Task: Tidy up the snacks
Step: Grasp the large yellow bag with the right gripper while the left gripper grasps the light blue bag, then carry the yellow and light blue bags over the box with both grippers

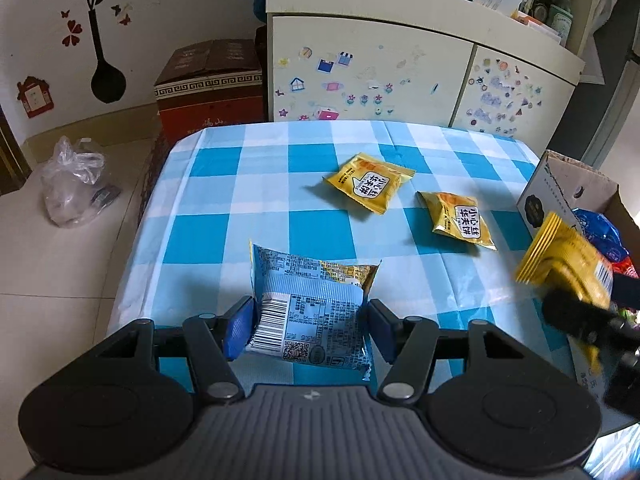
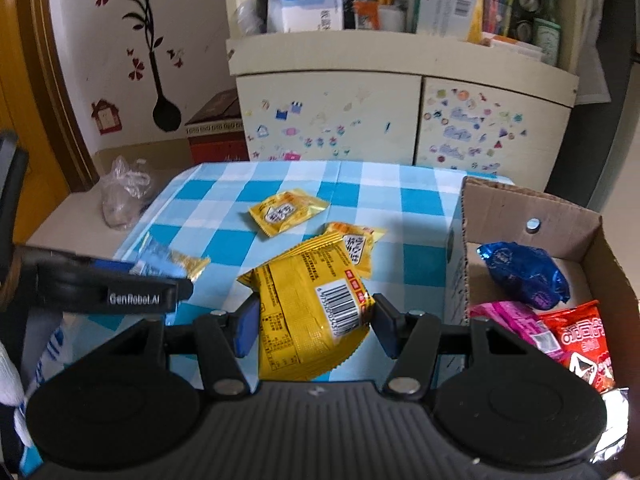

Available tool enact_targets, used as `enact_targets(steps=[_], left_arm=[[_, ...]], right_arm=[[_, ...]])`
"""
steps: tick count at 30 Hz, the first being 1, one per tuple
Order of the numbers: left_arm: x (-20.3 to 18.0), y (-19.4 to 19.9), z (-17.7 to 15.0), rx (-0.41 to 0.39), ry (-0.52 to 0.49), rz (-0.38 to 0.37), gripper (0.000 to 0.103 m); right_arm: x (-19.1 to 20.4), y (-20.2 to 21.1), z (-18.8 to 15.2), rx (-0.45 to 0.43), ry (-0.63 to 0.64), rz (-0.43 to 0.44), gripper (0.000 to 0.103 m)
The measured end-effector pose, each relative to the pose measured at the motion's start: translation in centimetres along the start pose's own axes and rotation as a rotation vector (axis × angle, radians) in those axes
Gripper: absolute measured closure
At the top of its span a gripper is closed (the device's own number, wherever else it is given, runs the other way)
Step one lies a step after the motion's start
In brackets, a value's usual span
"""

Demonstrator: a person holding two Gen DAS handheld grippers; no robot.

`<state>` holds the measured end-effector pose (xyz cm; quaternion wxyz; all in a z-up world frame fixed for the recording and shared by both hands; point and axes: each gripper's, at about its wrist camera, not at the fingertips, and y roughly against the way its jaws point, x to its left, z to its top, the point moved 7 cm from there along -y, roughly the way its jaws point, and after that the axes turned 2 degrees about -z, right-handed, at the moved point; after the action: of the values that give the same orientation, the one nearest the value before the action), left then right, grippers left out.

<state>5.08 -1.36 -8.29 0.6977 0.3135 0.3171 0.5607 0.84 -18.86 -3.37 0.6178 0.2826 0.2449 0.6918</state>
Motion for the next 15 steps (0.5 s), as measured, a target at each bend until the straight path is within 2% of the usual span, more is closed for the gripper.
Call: enact_targets(steps=[5,15], left_arm=[[0.0,0.8,-0.6,-0.012,0.003,0.018,0.037],[0.3,2.8,-2.0,-0.027,0.072,0.029,0.037]], right_arm=[[-0.6,1.2,0.4,-0.023,-0.034,0.003,0.045],[-1.4,3.1,0.9,-0.058,-0.089,0.023,0.045]])
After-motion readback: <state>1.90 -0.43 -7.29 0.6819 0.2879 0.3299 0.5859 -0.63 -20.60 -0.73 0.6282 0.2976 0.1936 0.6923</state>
